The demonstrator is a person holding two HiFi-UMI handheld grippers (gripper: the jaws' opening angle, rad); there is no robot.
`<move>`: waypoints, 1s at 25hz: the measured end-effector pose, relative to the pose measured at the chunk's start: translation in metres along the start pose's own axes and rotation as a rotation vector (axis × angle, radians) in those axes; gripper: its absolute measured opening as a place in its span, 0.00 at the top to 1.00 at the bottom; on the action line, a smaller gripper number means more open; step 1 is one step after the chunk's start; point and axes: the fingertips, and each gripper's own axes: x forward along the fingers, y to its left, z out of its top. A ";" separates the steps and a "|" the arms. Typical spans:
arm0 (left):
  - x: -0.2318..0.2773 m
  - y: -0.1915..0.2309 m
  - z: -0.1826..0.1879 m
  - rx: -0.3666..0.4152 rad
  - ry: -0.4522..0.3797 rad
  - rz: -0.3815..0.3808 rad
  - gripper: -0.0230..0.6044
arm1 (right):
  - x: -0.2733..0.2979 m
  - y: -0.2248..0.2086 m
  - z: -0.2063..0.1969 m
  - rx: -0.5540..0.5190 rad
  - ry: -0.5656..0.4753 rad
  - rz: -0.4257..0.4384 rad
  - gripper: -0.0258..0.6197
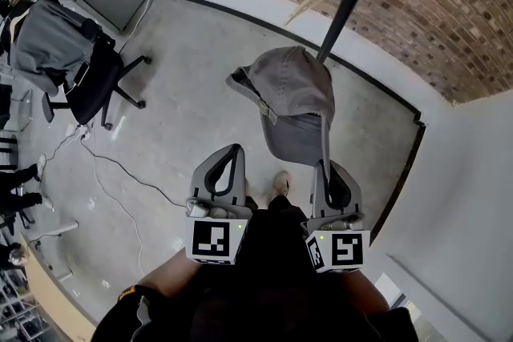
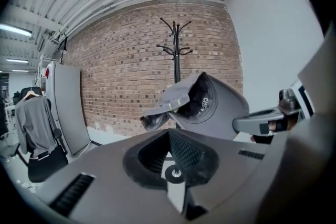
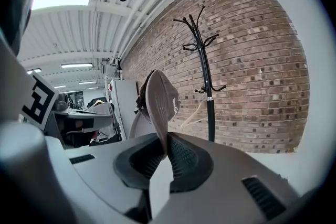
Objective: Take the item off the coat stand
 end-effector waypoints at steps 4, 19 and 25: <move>0.002 0.002 0.002 0.016 -0.012 -0.040 0.91 | 0.005 0.010 0.003 0.029 -0.013 -0.026 0.91; 0.008 0.023 0.011 0.037 -0.042 -0.098 0.91 | 0.017 0.025 0.003 0.010 0.026 -0.066 0.91; 0.003 0.026 0.012 0.035 -0.052 -0.103 0.91 | 0.012 0.028 -0.004 0.030 0.060 -0.087 0.91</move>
